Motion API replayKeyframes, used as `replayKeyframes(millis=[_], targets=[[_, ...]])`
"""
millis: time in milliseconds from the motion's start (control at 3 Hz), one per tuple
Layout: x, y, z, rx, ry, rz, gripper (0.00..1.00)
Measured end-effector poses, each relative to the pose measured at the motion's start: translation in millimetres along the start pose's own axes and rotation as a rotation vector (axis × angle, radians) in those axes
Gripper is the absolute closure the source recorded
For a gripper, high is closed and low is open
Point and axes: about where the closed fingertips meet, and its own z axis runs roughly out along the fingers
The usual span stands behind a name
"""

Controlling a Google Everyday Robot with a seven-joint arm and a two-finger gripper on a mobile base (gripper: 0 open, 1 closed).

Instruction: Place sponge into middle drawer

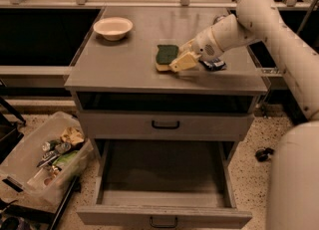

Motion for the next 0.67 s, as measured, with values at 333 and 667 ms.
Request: replayKeyframes(millis=[333, 667], targets=[[-19, 23, -68, 0.2, -0.009, 0.023, 1.0], [-67, 80, -127, 0.378, -0.072, 0.017, 1.0]])
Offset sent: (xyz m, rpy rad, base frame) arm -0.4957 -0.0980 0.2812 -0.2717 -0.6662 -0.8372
